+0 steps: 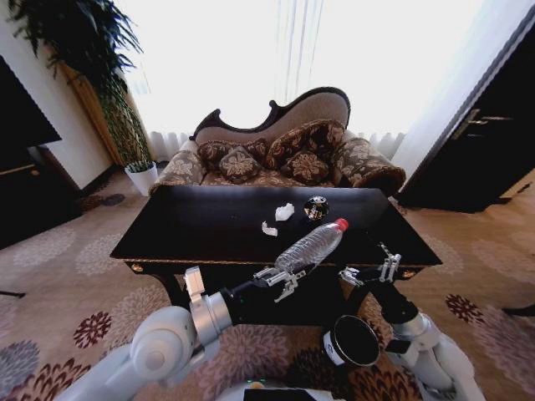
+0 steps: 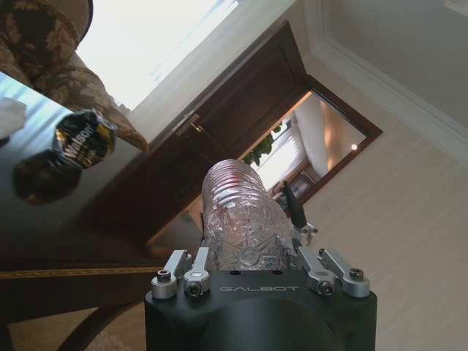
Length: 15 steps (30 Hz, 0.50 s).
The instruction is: Move to the front of the table and place the trash on the table into the trash bin.
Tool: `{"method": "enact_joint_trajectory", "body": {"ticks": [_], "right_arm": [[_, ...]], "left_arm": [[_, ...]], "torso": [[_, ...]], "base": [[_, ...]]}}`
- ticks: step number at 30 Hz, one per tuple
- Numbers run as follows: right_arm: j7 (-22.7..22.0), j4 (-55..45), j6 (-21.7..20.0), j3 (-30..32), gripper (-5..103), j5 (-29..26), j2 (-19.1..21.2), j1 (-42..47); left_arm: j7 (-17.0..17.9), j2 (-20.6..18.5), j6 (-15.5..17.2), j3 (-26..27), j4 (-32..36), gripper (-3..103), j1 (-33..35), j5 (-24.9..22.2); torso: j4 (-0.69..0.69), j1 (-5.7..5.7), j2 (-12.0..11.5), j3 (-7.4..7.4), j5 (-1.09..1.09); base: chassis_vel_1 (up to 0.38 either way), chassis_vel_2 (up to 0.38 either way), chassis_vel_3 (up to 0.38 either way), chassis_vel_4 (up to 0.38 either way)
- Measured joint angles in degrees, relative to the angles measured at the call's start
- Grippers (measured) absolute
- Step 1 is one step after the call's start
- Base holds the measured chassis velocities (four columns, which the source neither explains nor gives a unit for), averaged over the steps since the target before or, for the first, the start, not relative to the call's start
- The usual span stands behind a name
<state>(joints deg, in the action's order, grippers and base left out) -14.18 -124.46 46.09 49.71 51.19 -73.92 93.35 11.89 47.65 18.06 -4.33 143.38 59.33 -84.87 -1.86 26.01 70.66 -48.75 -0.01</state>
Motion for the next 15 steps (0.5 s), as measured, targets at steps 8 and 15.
{"method": "enact_joint_trajectory", "body": {"ticks": [8, 15], "right_arm": [[0.32, -1.0, -0.25, -0.79, 100, 0.33, -0.26, 0.69], [0.25, -1.33, -0.33, -0.8, 100, -0.09, -0.39, 1.26]], "left_arm": [[1.23, 2.96, -0.02, -5.03, -0.62, 40, -0.62, 1.92], [1.06, 3.86, -0.25, -7.13, -1.59, 40, 1.14, 4.06]], "torso": [[0.0, 0.0, 0.0, 0.0, -0.01], [0.0, 0.0, 0.0, 0.0, 0.0]], "base": [[0.0, 0.0, 0.0, 0.0], [0.0, 0.0, 0.0, 0.0]]}}
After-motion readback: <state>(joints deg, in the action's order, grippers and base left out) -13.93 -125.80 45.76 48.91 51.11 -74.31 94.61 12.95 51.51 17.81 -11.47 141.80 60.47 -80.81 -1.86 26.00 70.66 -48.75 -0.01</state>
